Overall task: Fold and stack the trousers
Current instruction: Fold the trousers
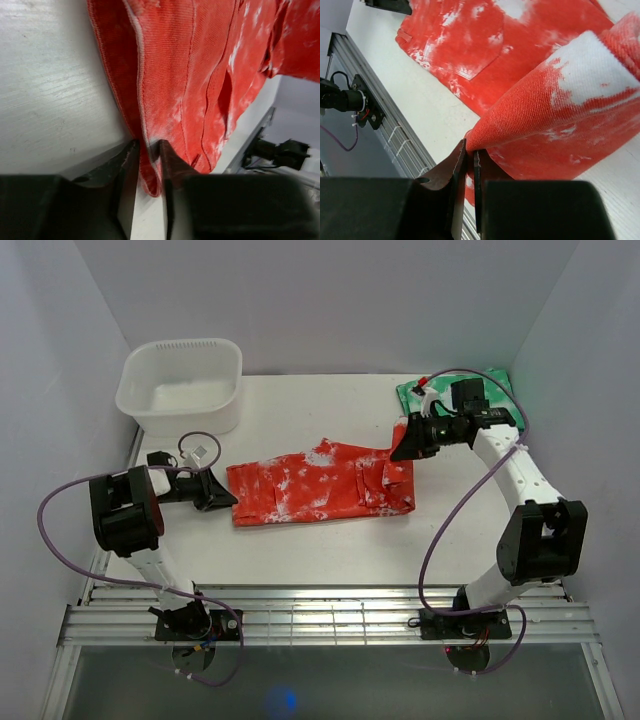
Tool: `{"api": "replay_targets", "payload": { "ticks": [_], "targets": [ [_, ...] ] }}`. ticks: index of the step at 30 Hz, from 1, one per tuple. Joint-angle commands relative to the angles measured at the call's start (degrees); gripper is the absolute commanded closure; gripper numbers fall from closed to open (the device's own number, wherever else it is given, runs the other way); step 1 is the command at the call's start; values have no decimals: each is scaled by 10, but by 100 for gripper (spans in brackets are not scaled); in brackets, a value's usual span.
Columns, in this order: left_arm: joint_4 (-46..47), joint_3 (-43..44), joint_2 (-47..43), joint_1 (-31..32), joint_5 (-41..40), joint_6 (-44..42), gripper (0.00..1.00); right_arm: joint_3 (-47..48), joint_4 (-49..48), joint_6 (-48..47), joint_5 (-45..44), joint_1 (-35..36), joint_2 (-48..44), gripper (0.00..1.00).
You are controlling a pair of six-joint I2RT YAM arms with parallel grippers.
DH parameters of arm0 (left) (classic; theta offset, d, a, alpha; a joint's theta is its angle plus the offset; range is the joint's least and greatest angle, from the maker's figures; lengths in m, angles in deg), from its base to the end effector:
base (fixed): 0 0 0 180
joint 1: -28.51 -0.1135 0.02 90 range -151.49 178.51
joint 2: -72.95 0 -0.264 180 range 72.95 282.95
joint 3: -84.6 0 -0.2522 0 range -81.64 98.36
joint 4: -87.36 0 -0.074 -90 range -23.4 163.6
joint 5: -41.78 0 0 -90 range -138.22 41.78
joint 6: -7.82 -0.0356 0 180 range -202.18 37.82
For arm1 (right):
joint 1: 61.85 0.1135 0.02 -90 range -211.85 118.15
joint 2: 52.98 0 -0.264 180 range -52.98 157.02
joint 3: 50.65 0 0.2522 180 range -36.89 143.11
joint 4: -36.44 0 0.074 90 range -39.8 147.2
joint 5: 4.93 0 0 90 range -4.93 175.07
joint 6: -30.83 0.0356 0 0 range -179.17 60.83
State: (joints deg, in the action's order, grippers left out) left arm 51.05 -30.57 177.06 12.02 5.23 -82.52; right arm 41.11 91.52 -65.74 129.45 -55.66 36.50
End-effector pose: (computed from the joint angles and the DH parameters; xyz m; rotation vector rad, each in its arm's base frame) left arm 0.2989 0.0587 0.1177 -0.1943 2.5069 -1.2034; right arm 0.3251 0.0603 0.3083 -0.5776 2.2835 0.9492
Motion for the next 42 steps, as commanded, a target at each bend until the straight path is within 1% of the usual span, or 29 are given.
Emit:
{"api": "replay_targets", "payload": {
  "ticks": [1, 2, 4, 5, 6, 7, 12, 16, 18, 21, 30, 35, 42],
  "targets": [
    [29, -4, 14, 6, 34, 17, 72, 46, -50, 31, 37, 40, 11, 92],
    [29, -4, 20, 7, 40, 17, 81, 51, -55, 34, 41, 50, 17, 92],
    [27, -5, 27, 8, 44, 16, 90, 69, -80, 57, 44, 81, 35, 92],
    [28, -8, 27, 8, 45, 15, 98, 75, -89, 61, 41, 93, 43, 92],
    [29, -10, 26, 8, 42, 15, 100, 80, -98, 79, 36, 116, 58, 92],
    [33, -13, 24, 8, 38, 16, 100, 86, -122, 89, 24, 128, 66, 92],
    [43, -40, 8, 10, 25, 17, 100, 109, -212, 201, 0, 199, 119, 92],
    [50, -46, 6, 17, 24, 24, 100, 127, -251, 240, -25, 239, 163, 92],
    [52, -47, 3, 23, 24, 30, 100, 135, -272, 262, -19, 257, 186, 92],
    [59, -54, 3, 33, 24, 40, 100, 148, -288, 278, -14, 279, 213, 92],
    [84, -47, 10, 52, 25, 63, 100, 175, -296, 274, -18, 341, 265, 92],
    [93, -50, 14, 57, 21, 69, 100, 181, -338, 315, -16, 370, 289, 92],
    [94, -47, 12, 62, 11, 69, 100, 213, -355, 346, -32, 406, 331, 92]
  ]
}}
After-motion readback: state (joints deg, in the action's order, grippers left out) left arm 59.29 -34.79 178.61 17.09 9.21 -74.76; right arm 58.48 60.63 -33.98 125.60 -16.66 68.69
